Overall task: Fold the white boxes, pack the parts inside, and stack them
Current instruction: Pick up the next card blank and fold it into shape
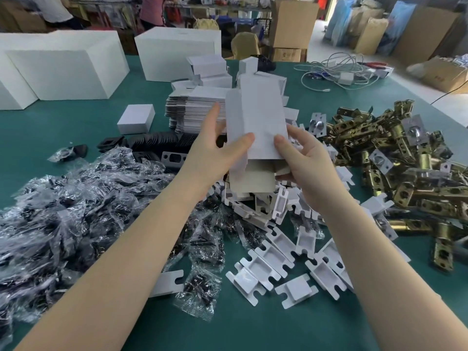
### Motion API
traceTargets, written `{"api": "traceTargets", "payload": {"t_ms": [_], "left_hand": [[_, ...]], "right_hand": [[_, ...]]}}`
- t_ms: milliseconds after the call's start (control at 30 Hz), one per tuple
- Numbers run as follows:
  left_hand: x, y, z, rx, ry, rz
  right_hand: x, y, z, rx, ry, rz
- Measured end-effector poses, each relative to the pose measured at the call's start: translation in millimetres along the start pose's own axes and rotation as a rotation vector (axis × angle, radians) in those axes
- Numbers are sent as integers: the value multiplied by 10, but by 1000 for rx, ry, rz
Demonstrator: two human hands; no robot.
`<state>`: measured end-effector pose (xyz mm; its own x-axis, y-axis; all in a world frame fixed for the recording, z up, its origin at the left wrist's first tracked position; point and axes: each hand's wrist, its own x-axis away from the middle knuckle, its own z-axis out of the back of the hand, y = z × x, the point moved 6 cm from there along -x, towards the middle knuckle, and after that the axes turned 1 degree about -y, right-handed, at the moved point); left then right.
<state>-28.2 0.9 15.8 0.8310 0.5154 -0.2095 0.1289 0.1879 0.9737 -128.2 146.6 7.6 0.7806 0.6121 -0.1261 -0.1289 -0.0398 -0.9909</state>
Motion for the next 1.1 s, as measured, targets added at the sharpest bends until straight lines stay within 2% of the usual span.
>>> {"api": "traceTargets", "payload": {"t_ms": [100, 167, 367, 533, 633, 800, 933, 1100], "left_hand": [[41, 90, -51, -149, -89, -47], [72, 105, -105, -128, -155, -1], [85, 110, -167, 257, -231, 141], [106, 169, -142, 488, -306, 111], [136, 200, -143, 480, -309, 60], [145, 222, -114, 359, -244, 49], [139, 252, -55, 260, -183, 28], [173, 309, -60, 365, -300, 21]], "right_hand": [[20, -93, 18, 41, 8, 65], [35, -151, 13, 59, 1, 94], [69, -198, -22, -92, -96, 43], [86, -220, -24, -205, -237, 55], [88, -230, -43, -206, -283, 59], [75, -227, 13, -172, -247, 58], [41, -243, 40, -319, -236, 4], [69, -263, 107, -313, -247, 72]]}}
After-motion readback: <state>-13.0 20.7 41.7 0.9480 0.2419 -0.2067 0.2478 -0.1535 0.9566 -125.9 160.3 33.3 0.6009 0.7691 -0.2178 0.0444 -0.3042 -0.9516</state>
